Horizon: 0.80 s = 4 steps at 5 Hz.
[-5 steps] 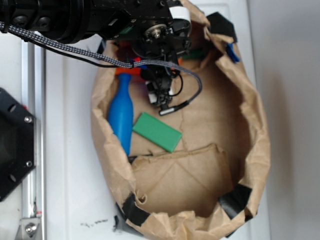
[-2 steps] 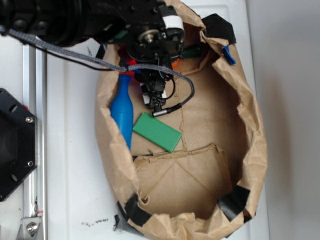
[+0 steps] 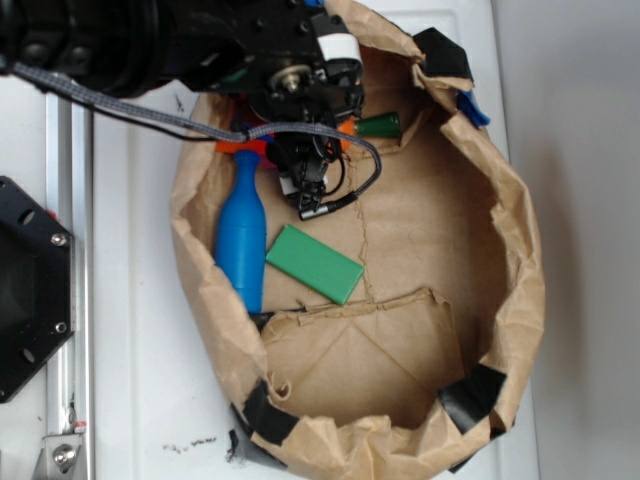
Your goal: Grab the carrot.
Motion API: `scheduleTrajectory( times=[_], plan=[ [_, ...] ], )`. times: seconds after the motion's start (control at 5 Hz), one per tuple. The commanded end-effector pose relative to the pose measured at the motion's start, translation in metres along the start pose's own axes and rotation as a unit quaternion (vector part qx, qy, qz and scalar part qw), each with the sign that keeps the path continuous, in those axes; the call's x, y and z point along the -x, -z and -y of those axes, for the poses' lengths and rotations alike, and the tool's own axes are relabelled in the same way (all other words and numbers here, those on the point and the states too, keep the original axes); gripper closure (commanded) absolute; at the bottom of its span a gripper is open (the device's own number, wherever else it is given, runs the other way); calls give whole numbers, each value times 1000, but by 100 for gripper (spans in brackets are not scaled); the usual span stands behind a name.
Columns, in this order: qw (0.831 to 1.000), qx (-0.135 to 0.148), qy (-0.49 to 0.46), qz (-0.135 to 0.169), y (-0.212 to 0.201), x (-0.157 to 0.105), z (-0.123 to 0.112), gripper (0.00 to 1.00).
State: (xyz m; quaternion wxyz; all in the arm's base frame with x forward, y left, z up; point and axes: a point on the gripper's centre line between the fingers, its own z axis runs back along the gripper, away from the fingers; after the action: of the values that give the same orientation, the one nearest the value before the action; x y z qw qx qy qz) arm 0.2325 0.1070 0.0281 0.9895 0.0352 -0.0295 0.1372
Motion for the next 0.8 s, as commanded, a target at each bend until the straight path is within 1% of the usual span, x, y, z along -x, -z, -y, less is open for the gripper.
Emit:
scheduleTrajectory(
  times=[0.0,0.2,0.4,0.6],
  plan=[
    [1000,-3,-18,14,-13,-5,-8,100],
    [999,-11,-10,30,-32,-6,3,100],
    [998,12,-14,52,-85,-8,43,100],
    [995,34,-32,88,-140,-12,88,100]
  ],
)
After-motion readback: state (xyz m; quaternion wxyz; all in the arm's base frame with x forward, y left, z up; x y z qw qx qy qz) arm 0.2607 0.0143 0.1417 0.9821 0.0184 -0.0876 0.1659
